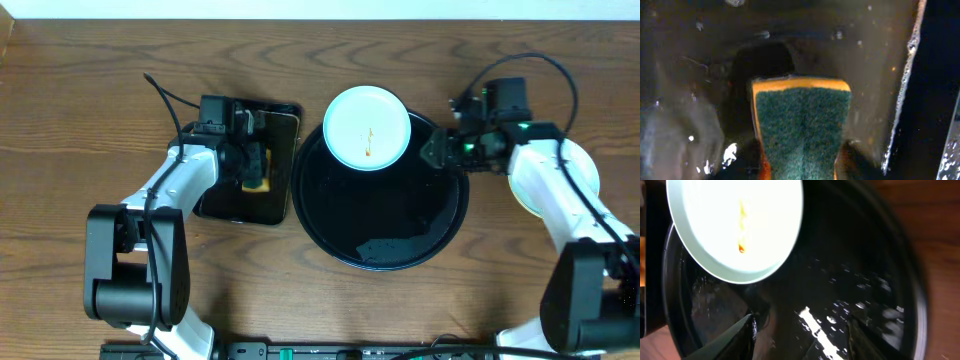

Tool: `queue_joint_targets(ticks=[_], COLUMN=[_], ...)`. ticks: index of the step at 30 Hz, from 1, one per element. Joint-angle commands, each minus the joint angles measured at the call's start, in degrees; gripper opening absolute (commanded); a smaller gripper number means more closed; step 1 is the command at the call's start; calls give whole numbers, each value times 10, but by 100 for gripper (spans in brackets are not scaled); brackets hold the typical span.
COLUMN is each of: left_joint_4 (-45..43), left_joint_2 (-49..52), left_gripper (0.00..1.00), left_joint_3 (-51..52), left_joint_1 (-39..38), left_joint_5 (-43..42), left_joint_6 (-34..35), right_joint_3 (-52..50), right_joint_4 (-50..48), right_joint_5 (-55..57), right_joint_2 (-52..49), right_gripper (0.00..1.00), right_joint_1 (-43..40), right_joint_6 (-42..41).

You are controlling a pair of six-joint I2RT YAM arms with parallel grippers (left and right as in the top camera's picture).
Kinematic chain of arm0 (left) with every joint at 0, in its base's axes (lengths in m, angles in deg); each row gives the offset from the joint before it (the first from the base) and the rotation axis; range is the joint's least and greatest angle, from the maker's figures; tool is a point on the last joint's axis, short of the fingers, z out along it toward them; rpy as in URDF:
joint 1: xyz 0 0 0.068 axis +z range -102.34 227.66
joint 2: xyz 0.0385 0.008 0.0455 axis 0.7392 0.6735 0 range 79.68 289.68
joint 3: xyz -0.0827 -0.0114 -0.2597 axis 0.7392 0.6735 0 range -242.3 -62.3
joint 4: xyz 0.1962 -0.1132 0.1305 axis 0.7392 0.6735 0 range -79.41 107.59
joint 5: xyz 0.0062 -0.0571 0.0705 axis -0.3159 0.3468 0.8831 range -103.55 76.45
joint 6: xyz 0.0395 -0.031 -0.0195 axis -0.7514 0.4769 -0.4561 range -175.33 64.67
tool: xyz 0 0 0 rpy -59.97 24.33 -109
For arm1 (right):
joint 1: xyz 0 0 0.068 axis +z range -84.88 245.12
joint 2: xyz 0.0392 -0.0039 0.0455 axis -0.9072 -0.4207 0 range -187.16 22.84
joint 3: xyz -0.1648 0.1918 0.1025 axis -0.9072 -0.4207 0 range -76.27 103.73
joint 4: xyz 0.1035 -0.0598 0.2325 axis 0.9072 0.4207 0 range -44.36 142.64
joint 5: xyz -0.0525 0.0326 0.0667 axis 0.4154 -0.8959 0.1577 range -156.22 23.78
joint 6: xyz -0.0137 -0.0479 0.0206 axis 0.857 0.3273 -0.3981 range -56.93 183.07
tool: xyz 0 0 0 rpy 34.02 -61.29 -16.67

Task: Clean dirty plates on tray and stack at the side
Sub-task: 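Grip the remaining green plate with the right gripper and drag it to tray center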

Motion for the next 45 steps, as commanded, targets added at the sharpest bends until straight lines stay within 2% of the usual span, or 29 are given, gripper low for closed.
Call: queue_joint_targets(ticks=[1, 3, 4, 5, 6, 8, 23, 29, 32, 38, 41, 43, 45], left_joint_4=[4, 16, 22, 29, 35, 42, 82, 85, 86, 86, 86, 86, 86], left_joint_2=[7, 7, 7, 7, 7, 7, 7, 7, 7, 7, 7, 7, 7], left_gripper=[7, 8, 15, 38, 56, 59, 61, 60, 60, 60, 59, 49, 43], left_joint_3=[-2, -2, -2, -2, -2, -1, 7, 11, 14, 16, 16, 16, 16], left_joint_1=[1, 1, 1, 1, 1, 1, -7, -24, -29, -29, -29, -29, -29], left_joint_5=[-2, -2, -2, -2, -2, -2, -3, -2, 0, 0, 0, 0, 0], left_joint_6=[1, 1, 1, 1, 1, 1, 3, 3, 3, 3, 3, 3, 3], right_joint_3=[0, 0, 0, 0, 0, 0, 0, 0, 0, 0, 0, 0, 0], right_joint_4=[-21, -43, -56, -68, -79, -103, -205, -229, -231, -224, -213, -200, -180], right_joint_5=[12, 19, 18, 19, 19, 18, -16, -16, -16, -16, -16, -16, -9], right_joint_2=[-27, -46, -56, -66, -75, -94, -180, -180, -180, -180, -180, -179, -173], right_gripper=[51, 49, 49, 48, 47, 46, 41, 26, 22, 1, 1, 1, 1], right_joint_1=[22, 30, 32, 34, 35, 36, 57, 65, 66, 78, 80, 80, 78], right_joint_6=[-30, -54, -63, -70, -74, -84, -118, -136, -148, -148, -148, -127, -113])
